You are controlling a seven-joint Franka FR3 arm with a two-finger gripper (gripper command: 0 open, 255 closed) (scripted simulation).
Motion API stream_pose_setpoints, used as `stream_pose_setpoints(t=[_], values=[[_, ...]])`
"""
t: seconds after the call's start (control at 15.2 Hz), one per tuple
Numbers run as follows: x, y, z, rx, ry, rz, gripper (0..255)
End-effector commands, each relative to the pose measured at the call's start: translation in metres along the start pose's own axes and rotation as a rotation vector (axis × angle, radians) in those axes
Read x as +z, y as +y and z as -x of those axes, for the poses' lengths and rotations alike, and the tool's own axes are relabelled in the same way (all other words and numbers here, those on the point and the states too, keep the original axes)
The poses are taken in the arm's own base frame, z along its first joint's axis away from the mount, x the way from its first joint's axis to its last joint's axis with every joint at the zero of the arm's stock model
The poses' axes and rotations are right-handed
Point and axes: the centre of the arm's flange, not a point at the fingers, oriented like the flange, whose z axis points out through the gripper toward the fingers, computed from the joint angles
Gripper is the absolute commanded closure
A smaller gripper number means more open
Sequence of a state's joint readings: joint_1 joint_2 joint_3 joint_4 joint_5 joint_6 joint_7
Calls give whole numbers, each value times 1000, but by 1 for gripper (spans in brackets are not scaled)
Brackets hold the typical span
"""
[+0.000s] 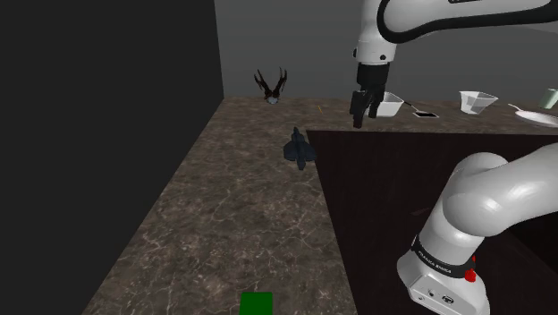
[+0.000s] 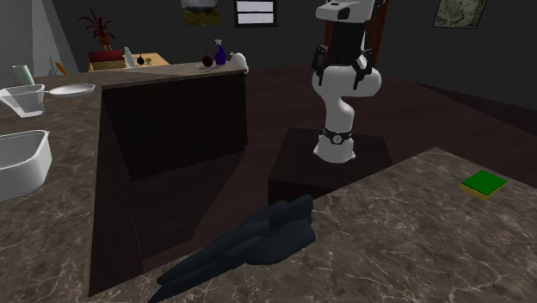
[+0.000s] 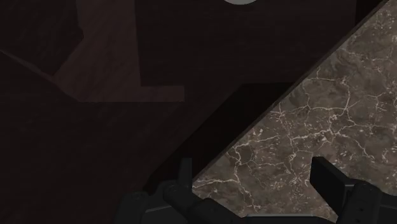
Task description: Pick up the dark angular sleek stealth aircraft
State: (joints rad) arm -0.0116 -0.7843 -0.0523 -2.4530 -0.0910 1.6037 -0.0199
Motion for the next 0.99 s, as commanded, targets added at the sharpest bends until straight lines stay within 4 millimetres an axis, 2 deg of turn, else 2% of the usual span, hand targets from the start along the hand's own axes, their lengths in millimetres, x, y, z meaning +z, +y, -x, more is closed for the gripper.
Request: stream_pose_setpoints(t=[0.0, 0.46, 0.92], values=[[0, 0, 0, 0, 0, 0, 0], [32, 17, -87, 126, -13, -23, 0], [66, 44, -171, 251, -26, -47, 0]])
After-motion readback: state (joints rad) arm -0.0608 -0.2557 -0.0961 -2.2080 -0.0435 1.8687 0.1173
